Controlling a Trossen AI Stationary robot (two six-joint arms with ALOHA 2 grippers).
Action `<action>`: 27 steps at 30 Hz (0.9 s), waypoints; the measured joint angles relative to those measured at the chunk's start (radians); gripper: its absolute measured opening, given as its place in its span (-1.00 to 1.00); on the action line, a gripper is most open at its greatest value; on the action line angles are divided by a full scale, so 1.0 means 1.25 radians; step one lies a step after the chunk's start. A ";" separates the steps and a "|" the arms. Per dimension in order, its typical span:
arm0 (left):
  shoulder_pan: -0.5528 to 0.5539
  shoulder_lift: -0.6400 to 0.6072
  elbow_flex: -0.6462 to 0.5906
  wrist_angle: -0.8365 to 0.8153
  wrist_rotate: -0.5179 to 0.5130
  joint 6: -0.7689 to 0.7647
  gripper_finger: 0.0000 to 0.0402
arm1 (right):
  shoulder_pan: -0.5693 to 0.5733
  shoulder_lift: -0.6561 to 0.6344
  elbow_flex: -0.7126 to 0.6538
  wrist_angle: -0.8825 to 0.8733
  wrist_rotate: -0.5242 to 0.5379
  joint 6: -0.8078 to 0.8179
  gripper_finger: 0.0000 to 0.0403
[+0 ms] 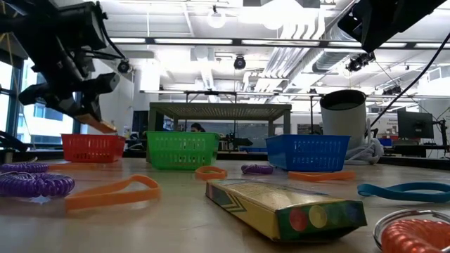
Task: Pick & Place Office Desk Supplies
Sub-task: Put the yellow crayon box into the red bin
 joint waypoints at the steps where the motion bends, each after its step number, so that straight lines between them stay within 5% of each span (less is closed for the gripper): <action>1: 0.006 0.000 0.000 0.000 0.000 0.000 -0.26 | 0.000 0.000 0.000 0.004 0.000 0.000 -0.18; 18: 0.062 0.031 0.000 0.011 0.002 0.009 -0.26 | 0.000 0.000 0.000 0.020 0.000 -0.021 -0.18; 27: 0.062 0.069 0.000 0.125 -0.009 0.206 -0.14 | 0.000 0.000 0.000 0.026 0.000 -0.021 -0.18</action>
